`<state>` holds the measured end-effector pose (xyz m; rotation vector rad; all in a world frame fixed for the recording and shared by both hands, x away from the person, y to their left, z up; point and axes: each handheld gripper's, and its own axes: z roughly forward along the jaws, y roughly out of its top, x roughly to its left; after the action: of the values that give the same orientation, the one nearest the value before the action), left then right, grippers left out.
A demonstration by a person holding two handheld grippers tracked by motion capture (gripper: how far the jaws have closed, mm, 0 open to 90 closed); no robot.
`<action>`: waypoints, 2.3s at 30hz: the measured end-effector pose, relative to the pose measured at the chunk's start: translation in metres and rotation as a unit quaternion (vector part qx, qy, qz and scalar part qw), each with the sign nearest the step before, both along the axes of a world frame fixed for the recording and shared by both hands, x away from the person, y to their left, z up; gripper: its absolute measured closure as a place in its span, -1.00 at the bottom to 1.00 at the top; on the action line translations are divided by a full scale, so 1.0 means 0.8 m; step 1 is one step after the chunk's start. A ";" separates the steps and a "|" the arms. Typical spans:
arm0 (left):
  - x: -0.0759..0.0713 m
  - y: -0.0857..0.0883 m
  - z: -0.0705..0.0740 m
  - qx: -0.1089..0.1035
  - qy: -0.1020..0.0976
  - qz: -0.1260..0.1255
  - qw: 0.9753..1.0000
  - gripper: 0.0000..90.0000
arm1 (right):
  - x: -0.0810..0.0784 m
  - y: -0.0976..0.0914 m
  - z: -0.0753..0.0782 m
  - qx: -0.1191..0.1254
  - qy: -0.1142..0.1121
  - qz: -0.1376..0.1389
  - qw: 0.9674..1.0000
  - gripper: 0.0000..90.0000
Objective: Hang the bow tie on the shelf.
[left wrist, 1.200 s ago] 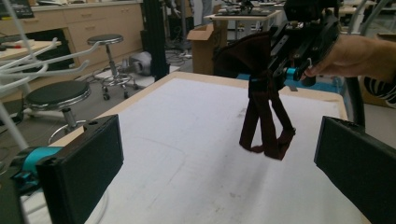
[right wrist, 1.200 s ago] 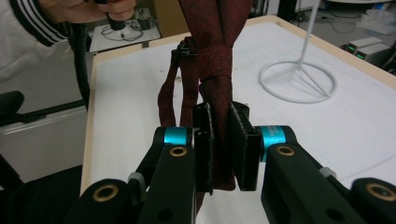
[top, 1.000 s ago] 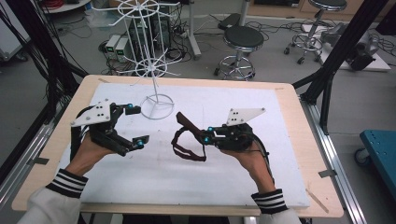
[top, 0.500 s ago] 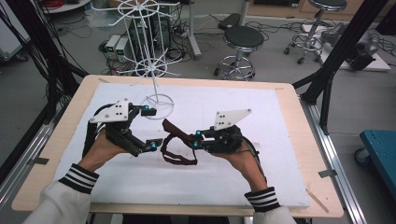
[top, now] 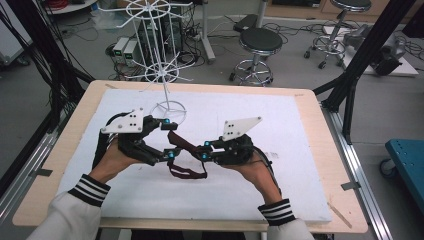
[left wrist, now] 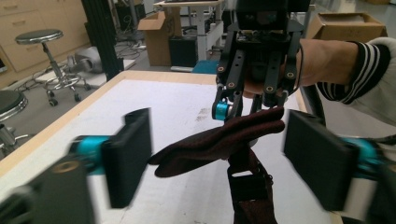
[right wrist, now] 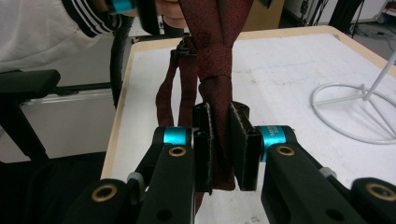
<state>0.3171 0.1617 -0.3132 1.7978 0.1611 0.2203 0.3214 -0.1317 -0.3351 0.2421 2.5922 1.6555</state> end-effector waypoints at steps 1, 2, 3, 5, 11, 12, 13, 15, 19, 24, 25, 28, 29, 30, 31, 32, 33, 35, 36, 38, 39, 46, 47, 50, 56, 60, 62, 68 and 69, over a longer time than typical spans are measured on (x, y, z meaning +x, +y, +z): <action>0.000 0.000 0.000 0.000 0.000 0.001 1.000 -0.36 | 0.000 0.000 0.000 -0.001 -0.001 0.002 1.000 0.80; 0.001 0.001 0.000 0.001 0.002 0.002 1.000 -0.31 | 0.000 0.001 0.000 -0.004 0.001 0.002 1.000 0.80; 0.001 0.002 0.000 0.002 0.003 0.001 1.000 -0.23 | 0.000 0.001 -0.001 -0.005 0.002 0.002 1.000 0.80; 0.002 0.003 0.000 0.000 0.007 -0.001 1.000 -0.12 | 0.000 0.000 -0.001 -0.007 0.001 0.003 1.000 0.80; 0.001 0.002 -0.001 0.001 0.010 -0.022 1.000 0.15 | 0.002 0.001 -0.002 -0.012 -0.001 0.008 1.000 0.80; 0.001 0.002 -0.001 0.001 0.011 -0.028 1.000 0.20 | 0.003 0.001 -0.003 -0.013 -0.001 0.009 1.000 0.80; 0.000 0.001 -0.001 0.000 0.010 -0.033 0.999 0.28 | 0.003 0.002 -0.003 -0.014 -0.002 0.009 1.000 0.80; -0.001 0.001 0.000 0.000 0.011 -0.041 0.999 0.47 | 0.004 0.003 -0.004 -0.016 -0.002 0.008 1.000 0.80; -0.003 0.001 0.000 0.005 0.014 -0.043 0.999 0.72 | 0.005 0.004 -0.005 -0.016 -0.001 0.006 1.000 0.80; -0.005 0.002 0.001 0.015 0.013 -0.032 0.999 0.78 | 0.005 0.006 -0.006 -0.018 -0.001 0.009 1.000 0.79; -0.005 0.002 0.001 0.014 0.013 -0.030 0.999 0.79 | 0.005 0.006 -0.006 -0.019 -0.001 0.007 1.000 0.79; -0.006 0.004 0.002 0.015 0.011 -0.024 1.000 0.79 | 0.005 0.006 -0.007 -0.011 0.001 0.007 1.000 0.71; -0.006 0.004 0.002 0.017 0.011 -0.022 1.000 0.79 | 0.005 0.006 -0.007 -0.008 0.001 0.005 1.000 0.63; -0.007 0.004 0.002 0.017 0.010 -0.016 1.000 0.79 | 0.005 0.006 -0.007 -0.001 -0.001 0.007 1.000 0.51; -0.007 0.005 0.002 0.017 0.010 -0.015 1.000 0.79 | 0.004 0.007 -0.007 0.005 -0.002 0.005 1.000 0.15; -0.007 0.005 0.002 0.014 0.009 -0.014 1.000 0.79 | 0.002 0.008 -0.007 0.008 0.000 -0.005 1.000 -0.20; -0.007 0.006 0.002 0.012 0.009 -0.012 1.000 0.79 | 0.001 0.011 -0.008 0.006 -0.009 -0.017 1.000 -0.56; -0.007 0.007 0.003 0.009 0.007 -0.007 1.000 0.79 | -0.001 0.013 -0.010 -0.015 -0.019 -0.022 0.999 -0.96; -0.007 0.008 0.003 0.010 0.007 -0.006 1.000 0.79 | -0.002 0.014 -0.011 -0.018 -0.036 -0.028 0.999 -0.99; -0.007 0.011 0.004 0.009 0.005 0.000 1.000 0.79 | -0.003 0.012 -0.010 -0.001 -0.036 -0.038 0.999 -0.99; -0.007 0.012 0.005 0.006 0.004 0.001 1.000 0.79 | -0.003 0.010 -0.009 0.009 -0.034 -0.042 0.999 -0.99; -0.007 0.025 0.010 -0.011 -0.006 0.024 1.000 0.79 | -0.003 -0.008 -0.005 0.032 -0.034 -0.065 0.997 -0.99; -0.007 0.027 0.011 -0.015 -0.006 0.028 0.999 0.79 | -0.003 -0.012 -0.006 0.036 -0.032 -0.070 0.996 -0.99; -0.006 0.032 0.013 -0.021 -0.006 0.035 0.999 0.79 | -0.004 -0.023 -0.008 0.049 -0.028 -0.086 0.995 -0.99; -0.002 0.041 0.020 -0.032 -0.011 0.053 0.998 0.79 | -0.008 -0.042 -0.015 0.062 -0.020 -0.114 0.991 -0.99; 0.002 0.047 0.029 -0.038 -0.019 0.063 0.997 0.79 | -0.012 -0.049 -0.011 0.068 -0.029 -0.122 0.990 -0.99; 0.005 0.050 0.034 -0.041 -0.021 0.070 0.997 0.79 | -0.014 -0.053 -0.009 0.069 -0.035 -0.130 0.988 -0.99; 0.014 0.059 0.051 -0.048 -0.030 0.090 0.994 0.79 | -0.020 -0.065 -0.008 0.073 -0.047 -0.157 0.984 -0.99; 0.016 0.060 0.054 -0.048 -0.031 0.093 0.994 0.79 | -0.022 -0.068 -0.009 0.076 -0.045 -0.160 0.983 -0.99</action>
<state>0.3299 0.2099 -0.2699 1.6797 0.2908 0.3935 0.3038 -0.1858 -0.3424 0.5454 2.2206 1.7011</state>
